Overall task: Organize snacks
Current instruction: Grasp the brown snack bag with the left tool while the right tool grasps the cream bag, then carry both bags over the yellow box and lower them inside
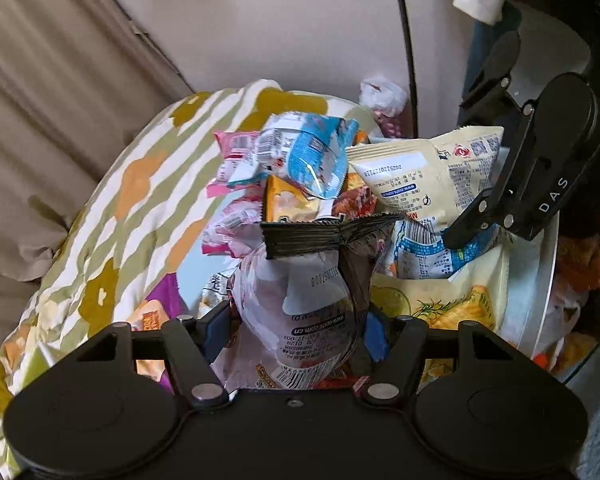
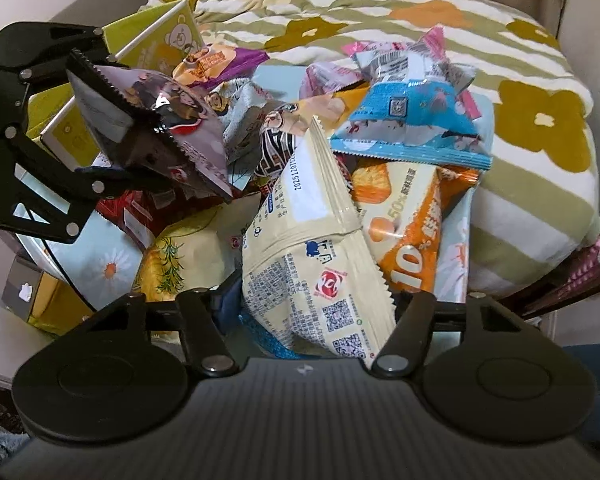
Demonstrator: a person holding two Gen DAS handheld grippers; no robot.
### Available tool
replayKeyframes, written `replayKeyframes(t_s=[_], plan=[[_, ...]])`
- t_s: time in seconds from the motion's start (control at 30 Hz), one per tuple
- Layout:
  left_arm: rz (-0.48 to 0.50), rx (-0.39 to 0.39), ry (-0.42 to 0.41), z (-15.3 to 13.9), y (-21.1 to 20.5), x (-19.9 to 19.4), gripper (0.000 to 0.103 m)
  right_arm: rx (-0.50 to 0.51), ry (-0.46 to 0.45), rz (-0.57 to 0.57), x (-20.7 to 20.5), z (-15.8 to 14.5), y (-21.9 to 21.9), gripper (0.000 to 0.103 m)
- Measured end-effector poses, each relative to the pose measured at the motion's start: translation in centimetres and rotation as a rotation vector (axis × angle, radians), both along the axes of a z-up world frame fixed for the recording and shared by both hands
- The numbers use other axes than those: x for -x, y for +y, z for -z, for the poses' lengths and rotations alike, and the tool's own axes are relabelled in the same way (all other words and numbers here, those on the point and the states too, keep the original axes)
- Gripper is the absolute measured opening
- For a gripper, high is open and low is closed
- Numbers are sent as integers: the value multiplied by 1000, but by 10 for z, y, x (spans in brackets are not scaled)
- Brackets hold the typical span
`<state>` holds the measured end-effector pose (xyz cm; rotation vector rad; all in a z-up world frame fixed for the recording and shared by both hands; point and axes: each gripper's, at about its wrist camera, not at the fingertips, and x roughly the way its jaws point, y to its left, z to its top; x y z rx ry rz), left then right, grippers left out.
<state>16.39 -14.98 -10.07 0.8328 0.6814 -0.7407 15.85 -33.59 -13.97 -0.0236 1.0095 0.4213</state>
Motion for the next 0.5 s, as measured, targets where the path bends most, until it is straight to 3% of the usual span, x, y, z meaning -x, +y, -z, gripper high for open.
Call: replayKeyframes(t_s=[0.27,0.5], plan=[[-85,60,-52,-27,12,18,70,1,-56,20,18,-31,-1,73],[-175,117,-125,-65,31,39,70,11,-134,-5,31,-71,6,57]])
